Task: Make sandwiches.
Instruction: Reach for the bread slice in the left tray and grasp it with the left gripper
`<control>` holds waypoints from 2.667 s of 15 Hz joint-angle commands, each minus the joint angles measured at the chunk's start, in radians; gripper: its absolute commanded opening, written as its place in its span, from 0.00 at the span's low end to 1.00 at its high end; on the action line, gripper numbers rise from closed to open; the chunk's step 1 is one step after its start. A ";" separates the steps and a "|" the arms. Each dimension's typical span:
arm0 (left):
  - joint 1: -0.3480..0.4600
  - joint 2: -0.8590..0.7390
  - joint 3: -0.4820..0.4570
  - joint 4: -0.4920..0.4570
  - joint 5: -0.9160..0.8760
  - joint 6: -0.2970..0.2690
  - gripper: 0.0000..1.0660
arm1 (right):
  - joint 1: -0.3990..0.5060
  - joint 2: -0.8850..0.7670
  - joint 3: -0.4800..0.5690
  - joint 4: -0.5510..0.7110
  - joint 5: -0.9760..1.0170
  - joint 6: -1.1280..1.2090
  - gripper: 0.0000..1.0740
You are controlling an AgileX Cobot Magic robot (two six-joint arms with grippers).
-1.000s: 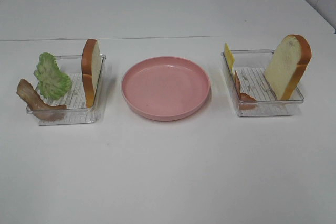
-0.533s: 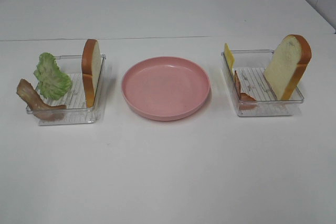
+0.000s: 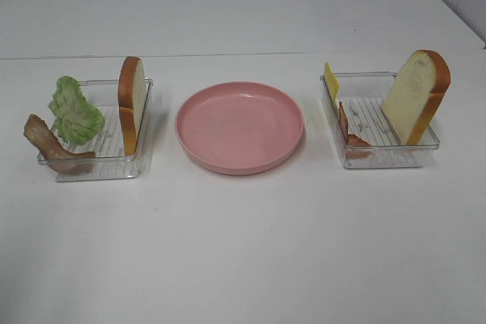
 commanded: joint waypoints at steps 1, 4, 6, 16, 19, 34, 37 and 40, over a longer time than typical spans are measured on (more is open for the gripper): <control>0.002 0.140 -0.066 -0.043 -0.007 0.008 0.85 | -0.006 -0.013 0.001 -0.002 -0.007 -0.006 0.71; 0.002 0.401 -0.210 -0.098 0.014 0.008 0.85 | -0.006 -0.013 0.001 -0.002 -0.007 -0.006 0.71; 0.002 0.614 -0.339 -0.125 0.054 0.004 0.85 | -0.006 -0.013 0.001 -0.002 -0.007 -0.006 0.71; -0.279 1.254 -0.878 0.147 0.293 -0.289 0.85 | -0.006 -0.013 0.001 -0.002 -0.007 -0.006 0.71; -0.354 1.372 -1.019 0.167 0.292 -0.346 0.85 | -0.006 -0.013 0.001 -0.002 -0.007 -0.006 0.71; -0.375 1.647 -1.152 0.191 0.181 -0.374 0.70 | -0.006 -0.013 0.001 0.001 -0.007 -0.006 0.71; -0.375 1.648 -1.152 0.196 0.170 -0.374 0.56 | -0.006 -0.013 0.001 0.001 -0.007 -0.006 0.71; -0.375 1.648 -1.152 0.212 0.167 -0.374 0.17 | -0.006 -0.013 0.001 0.001 -0.007 -0.006 0.71</control>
